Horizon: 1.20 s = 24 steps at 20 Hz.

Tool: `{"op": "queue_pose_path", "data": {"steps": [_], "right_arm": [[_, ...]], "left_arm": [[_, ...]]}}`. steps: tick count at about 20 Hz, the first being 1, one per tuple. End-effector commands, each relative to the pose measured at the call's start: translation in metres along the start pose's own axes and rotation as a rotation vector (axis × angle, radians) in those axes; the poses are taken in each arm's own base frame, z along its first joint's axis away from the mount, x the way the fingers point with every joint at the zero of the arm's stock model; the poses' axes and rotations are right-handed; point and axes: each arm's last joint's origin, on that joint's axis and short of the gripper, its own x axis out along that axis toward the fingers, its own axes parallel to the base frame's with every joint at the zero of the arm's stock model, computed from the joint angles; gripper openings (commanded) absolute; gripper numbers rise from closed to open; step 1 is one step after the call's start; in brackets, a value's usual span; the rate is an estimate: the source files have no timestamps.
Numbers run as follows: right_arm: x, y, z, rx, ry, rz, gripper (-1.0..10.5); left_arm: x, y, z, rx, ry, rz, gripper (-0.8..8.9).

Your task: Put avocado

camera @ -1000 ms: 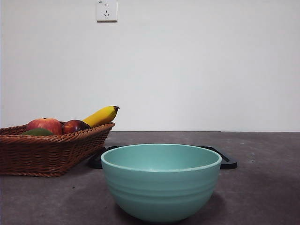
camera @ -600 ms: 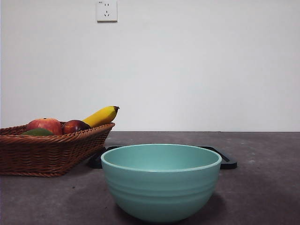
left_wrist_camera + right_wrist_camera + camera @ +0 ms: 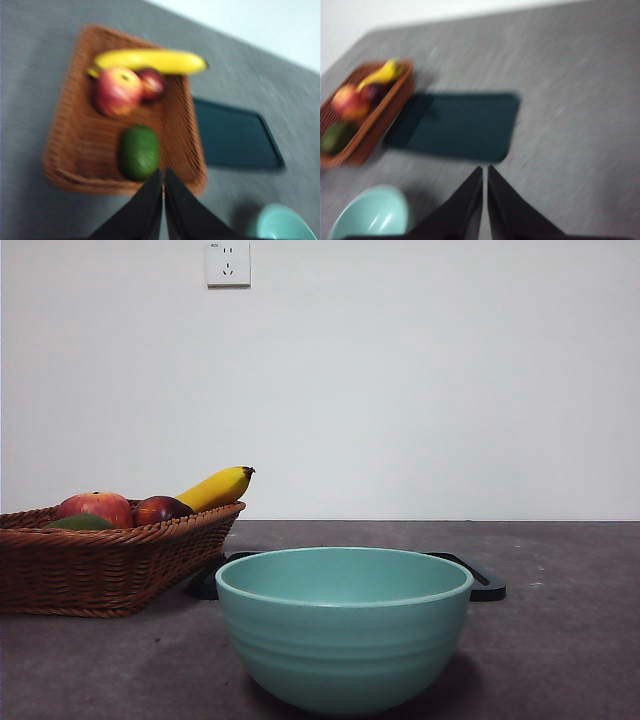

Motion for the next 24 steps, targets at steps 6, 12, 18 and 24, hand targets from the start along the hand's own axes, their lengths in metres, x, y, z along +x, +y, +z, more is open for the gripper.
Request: {"op": "queue_pose_path", "data": {"steps": [6,12,18,24], "right_arm": [[0.003,0.026,0.027,-0.134,0.289,0.211,0.1],[0.010,0.049,0.029,-0.231,0.416,0.360,0.1],[0.012,0.053,0.028,-0.254,0.429,0.389,0.1],[0.012,0.053,0.028,-0.249,0.431,0.387,2.7]], "left_arm": [[-0.001,-0.021,0.030,0.123,0.260,-0.185,0.09],[-0.005,-0.032,0.033,0.160,0.361,-0.260,0.09],[-0.005,-0.033,0.031,0.170,0.376,-0.266,0.35],[-0.005,-0.033,0.031,0.171,0.375,-0.265,3.23]]}}
